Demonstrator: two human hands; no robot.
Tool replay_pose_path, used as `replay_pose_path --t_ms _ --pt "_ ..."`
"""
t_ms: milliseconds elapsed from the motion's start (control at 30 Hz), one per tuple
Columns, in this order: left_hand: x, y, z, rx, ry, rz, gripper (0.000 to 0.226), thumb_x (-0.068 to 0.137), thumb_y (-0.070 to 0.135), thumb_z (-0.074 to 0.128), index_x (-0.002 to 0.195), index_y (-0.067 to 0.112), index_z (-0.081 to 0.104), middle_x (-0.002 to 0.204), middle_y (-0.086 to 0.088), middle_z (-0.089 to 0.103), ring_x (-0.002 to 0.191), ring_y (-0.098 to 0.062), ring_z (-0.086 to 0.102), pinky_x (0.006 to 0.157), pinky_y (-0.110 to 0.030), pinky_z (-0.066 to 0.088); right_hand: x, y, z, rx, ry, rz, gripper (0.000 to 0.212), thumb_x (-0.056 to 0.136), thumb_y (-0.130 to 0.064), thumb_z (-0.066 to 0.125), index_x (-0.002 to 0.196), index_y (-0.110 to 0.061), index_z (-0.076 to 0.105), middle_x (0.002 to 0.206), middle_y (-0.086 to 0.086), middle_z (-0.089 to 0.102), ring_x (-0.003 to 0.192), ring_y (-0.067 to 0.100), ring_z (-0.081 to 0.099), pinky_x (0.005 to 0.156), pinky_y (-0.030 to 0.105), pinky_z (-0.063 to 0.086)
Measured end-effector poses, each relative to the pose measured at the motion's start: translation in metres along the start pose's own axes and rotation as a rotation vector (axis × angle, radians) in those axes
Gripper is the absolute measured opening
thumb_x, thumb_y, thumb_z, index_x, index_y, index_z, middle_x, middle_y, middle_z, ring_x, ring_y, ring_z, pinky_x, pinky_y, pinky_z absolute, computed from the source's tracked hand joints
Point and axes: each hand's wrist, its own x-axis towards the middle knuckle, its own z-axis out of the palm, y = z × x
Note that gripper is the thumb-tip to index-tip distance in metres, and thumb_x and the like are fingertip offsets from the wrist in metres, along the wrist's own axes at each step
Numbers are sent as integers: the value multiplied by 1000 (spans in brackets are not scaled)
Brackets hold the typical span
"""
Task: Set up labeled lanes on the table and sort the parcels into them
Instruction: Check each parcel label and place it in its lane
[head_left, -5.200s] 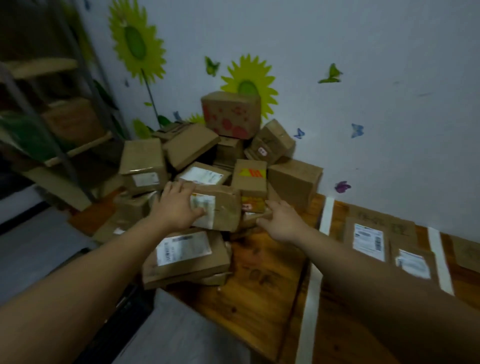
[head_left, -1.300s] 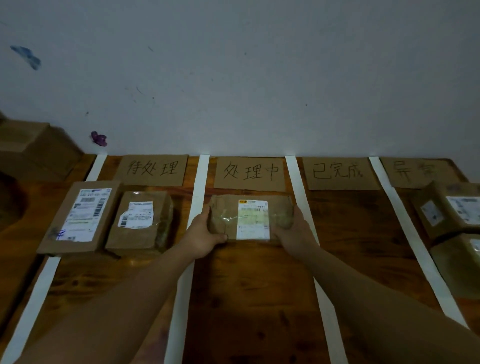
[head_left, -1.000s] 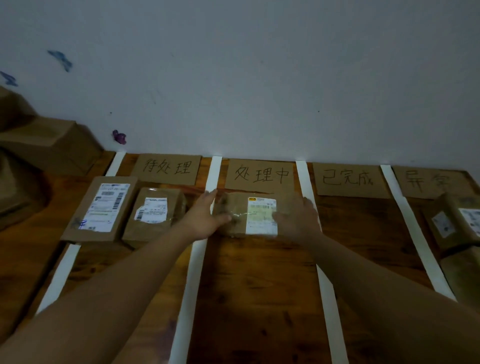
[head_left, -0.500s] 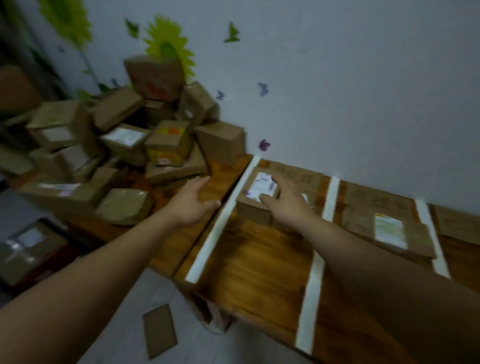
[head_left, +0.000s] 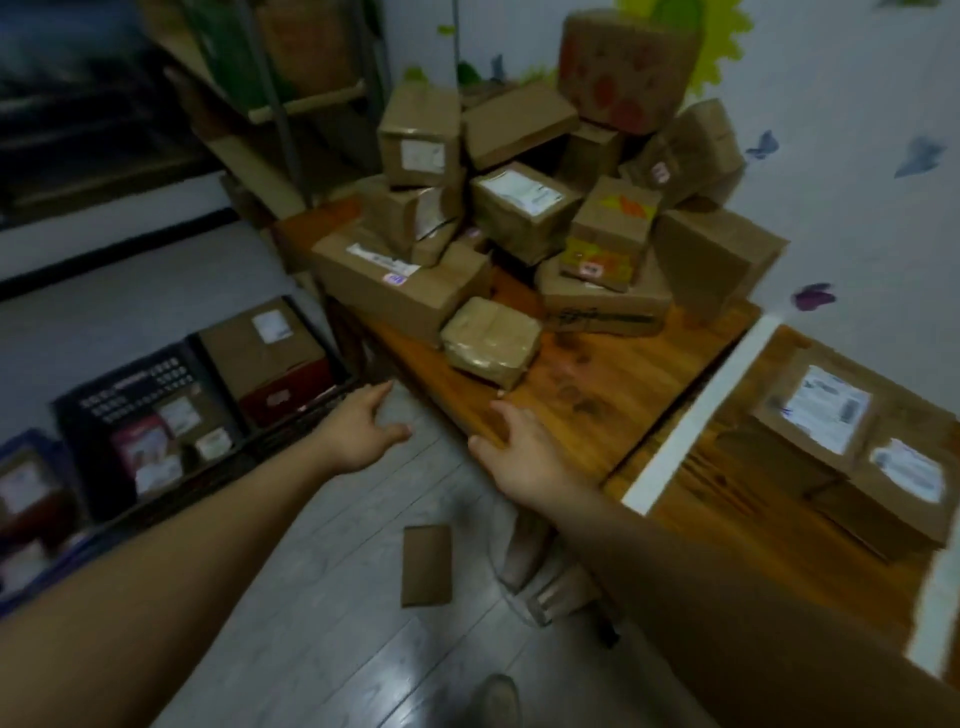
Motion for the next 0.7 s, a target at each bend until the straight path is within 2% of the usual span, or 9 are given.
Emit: replay_pose_path --t_ms 67,167,233,433,500,600,700 --pt "16 -38 4 -35 1 -56 76 85 41 64 148 21 27 152 -4 31 137 -24 33 113 -43 29 22 3 38 -15 -107 -15 59 93 -36 57 146 -21 35 148 3 35 134 20 37 108 31 31" --pt "41 -95 16 -14 9 -167 75 89 37 61 149 17 22 156 -6 21 142 -23 23 115 -34 19 58 22 98 5 -223 30 60 93 -35 57 146 -20 34 148 5 36 132 22 41 107 31 34" --pt "58 -136 34 -22 3 -232 75 90 38 60 150 16 20 157 -5 18 143 -22 20 114 -29 17 81 45 137 17 -260 107 59 93 -35 57 146 -20 35 148 5 37 130 23 43 105 32 37" --pt "139 -278 119 -130 -79 -338 78 89 37 62 150 15 19 157 -8 17 143 -21 19 114 -27 16 161 160 267 -53 -350 307 61 92 -36 59 145 -18 34 141 9 43 124 27 49 97 34 46" --pt "174 -322 162 -158 -121 -362 76 90 34 61 150 14 18 157 -8 17 143 -22 21 110 -24 20 194 210 314 -59 -356 350 61 91 -35 62 143 -14 37 136 10 49 124 30 50 98 38 46" --pt "227 -380 235 -203 -165 -391 70 92 26 60 148 7 23 154 -11 27 139 -24 31 104 -23 28 233 284 378 -49 -352 441 76 88 -40 63 149 -15 26 148 9 38 134 30 39 106 42 38" --pt "271 -434 310 -234 -205 -415 61 89 20 64 140 1 36 140 -16 46 125 -26 48 87 -17 36 256 351 437 -30 -341 607 82 88 -39 64 151 -9 19 150 14 34 134 31 38 106 43 39"
